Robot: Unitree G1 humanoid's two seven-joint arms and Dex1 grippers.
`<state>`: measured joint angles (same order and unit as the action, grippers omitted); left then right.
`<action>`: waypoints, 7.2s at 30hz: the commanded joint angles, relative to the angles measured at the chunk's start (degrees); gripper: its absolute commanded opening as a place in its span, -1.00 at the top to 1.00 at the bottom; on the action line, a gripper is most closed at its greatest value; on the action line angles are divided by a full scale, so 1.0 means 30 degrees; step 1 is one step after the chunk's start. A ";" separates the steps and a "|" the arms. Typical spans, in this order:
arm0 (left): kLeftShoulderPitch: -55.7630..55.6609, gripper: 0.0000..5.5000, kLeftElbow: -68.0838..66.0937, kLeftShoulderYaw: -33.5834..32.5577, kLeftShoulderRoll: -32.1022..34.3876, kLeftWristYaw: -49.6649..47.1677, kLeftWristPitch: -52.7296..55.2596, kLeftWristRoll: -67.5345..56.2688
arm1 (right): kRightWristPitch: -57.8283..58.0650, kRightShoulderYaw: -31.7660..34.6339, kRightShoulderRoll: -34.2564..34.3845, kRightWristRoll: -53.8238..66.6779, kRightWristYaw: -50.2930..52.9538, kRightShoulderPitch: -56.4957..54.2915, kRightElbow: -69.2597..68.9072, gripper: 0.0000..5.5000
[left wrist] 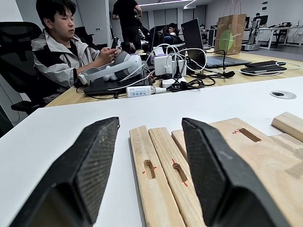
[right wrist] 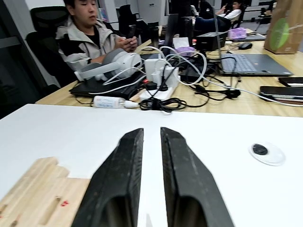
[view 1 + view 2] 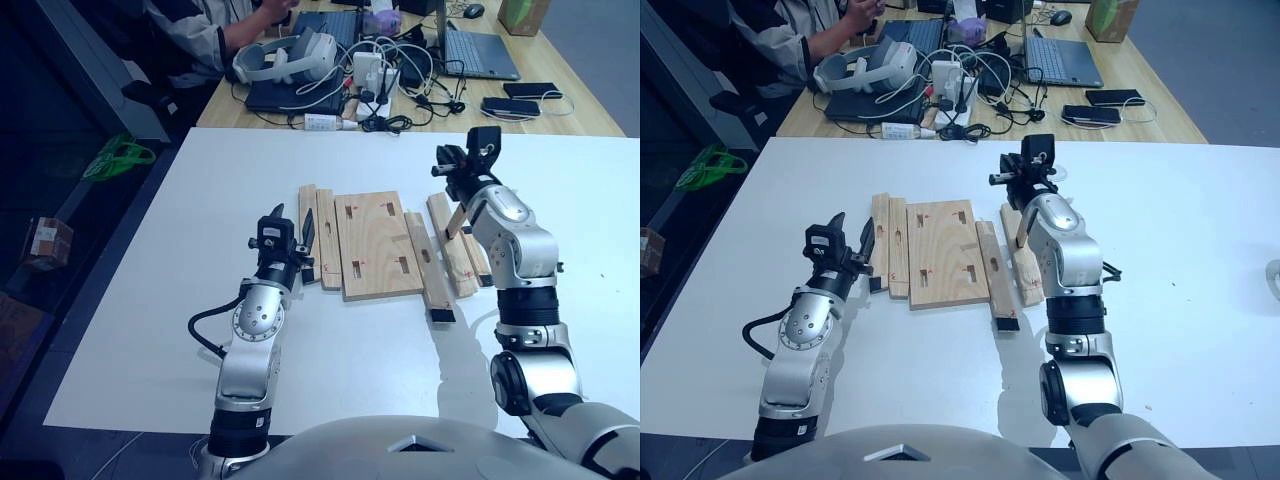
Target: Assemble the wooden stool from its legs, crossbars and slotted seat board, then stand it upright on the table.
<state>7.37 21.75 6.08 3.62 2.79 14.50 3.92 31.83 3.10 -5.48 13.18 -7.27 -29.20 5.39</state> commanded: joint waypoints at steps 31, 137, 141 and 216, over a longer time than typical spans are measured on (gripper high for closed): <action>-0.0561 0.11 -0.0541 -0.0402 0.0074 -0.0189 -0.0276 0.0073 | -0.0954 -0.2427 -0.2553 0.0381 -0.2912 0.8647 -0.8578 0.79; 0.2016 0.15 -0.3826 0.0701 -0.1285 -0.0574 -0.5082 0.0317 | -1.3067 -0.2483 0.1719 -0.3355 0.0243 1.4369 -0.3872 0.79; 0.1943 0.15 -0.3872 0.0701 -0.1152 -0.0507 -0.4771 0.0405 | -1.2968 -0.2495 0.1791 -0.3321 0.0247 1.4398 -0.3789 0.79; 0.0428 -0.17 -0.4297 0.0330 -0.1628 -0.1778 -0.4521 0.0872 | -1.1742 -0.2260 0.0704 -0.3456 -0.0516 1.1033 -0.2447 0.50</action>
<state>9.45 8.94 7.33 -1.11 -2.15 -0.14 6.34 -3.60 -4.15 -3.26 3.33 -9.40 6.59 -3.39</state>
